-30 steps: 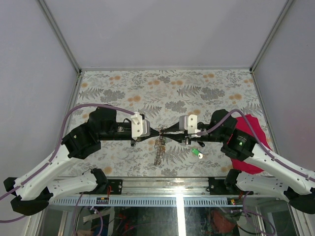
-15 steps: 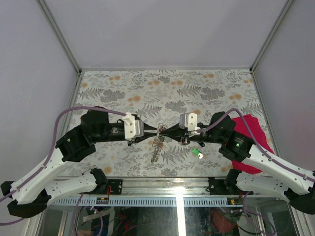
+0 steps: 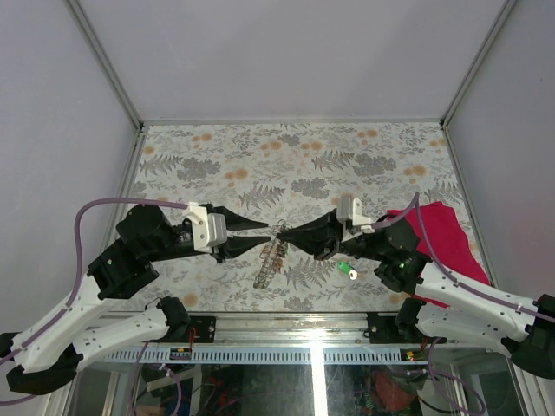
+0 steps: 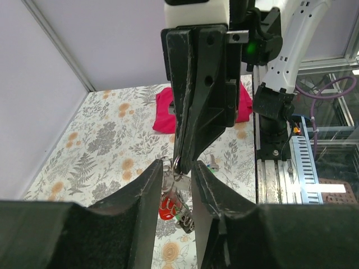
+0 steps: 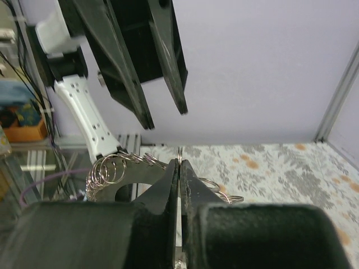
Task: Put the keys on the keyring
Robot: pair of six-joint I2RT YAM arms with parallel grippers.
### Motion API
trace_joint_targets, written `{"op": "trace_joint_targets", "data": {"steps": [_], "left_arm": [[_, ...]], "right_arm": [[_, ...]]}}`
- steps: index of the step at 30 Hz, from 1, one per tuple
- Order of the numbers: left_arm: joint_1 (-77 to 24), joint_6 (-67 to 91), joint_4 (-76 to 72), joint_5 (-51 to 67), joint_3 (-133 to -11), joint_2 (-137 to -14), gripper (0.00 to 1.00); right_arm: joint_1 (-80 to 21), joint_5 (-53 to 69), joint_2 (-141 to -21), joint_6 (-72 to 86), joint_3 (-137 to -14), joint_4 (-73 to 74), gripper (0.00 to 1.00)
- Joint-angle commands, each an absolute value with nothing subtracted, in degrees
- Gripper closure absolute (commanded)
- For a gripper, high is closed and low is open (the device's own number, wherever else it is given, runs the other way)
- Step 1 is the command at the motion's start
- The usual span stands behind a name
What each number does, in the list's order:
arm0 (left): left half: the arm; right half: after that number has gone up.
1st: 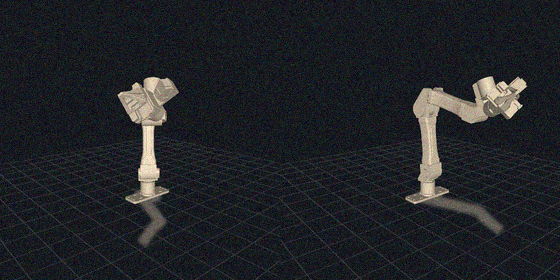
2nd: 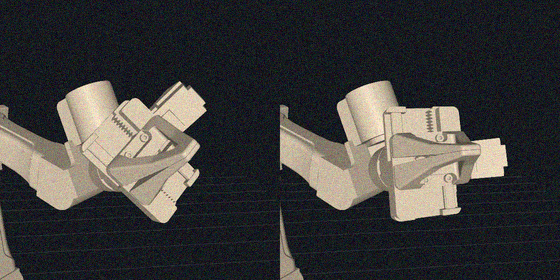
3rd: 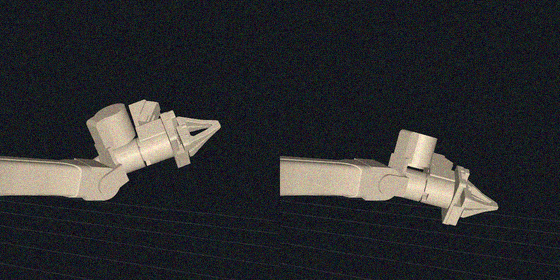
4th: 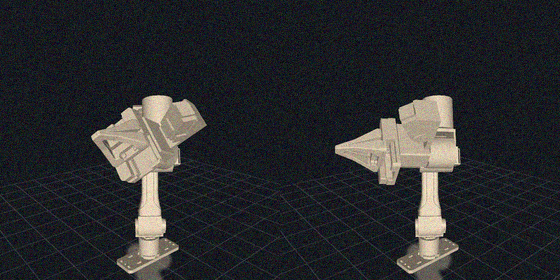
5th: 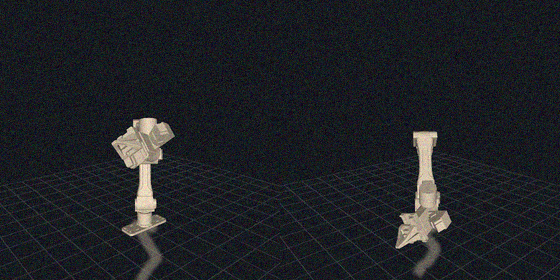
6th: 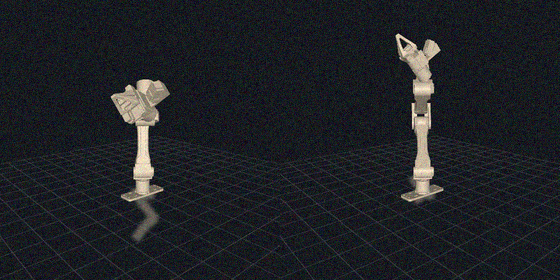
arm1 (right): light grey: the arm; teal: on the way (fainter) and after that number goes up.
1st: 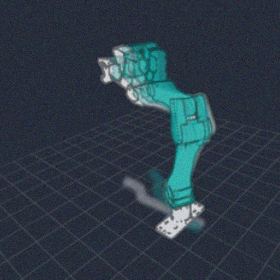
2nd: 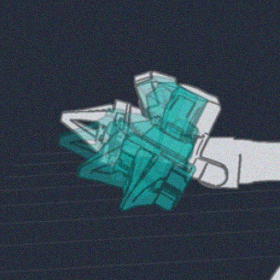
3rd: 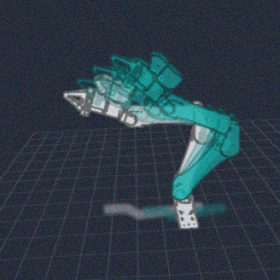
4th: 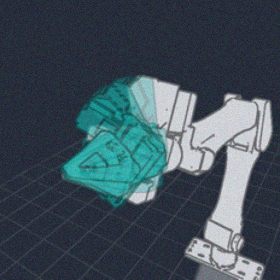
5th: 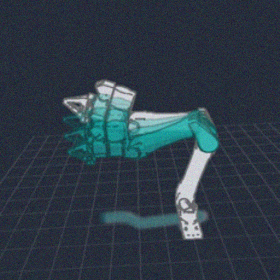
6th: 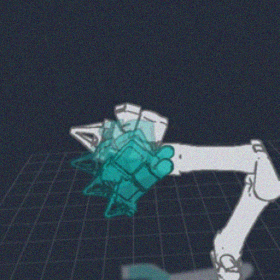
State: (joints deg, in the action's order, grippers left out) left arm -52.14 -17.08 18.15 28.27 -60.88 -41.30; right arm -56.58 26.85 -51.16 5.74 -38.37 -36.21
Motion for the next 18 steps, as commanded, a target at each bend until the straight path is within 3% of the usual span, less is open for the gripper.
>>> {"op": "trace_joint_targets", "data": {"steps": [1,9,18], "left_arm": [[-52.5,-13.45,10.73,26.84,-59.76,-39.64,0.71],[-52.47,-9.28,2.56,25.53,-57.31,-37.62,0.7],[-52.5,-8.2,-0.26,27.52,-56.94,-38.98,0.7]], "right_arm": [[-56.81,25.59,-50.73,13.67,-37.02,-58.85,1.0],[-56.78,27.19,-54.55,19.03,-33.96,-76.86,1.0],[-56.79,28.15,-56.18,20.03,-35.12,-79.63,1.0]]}}
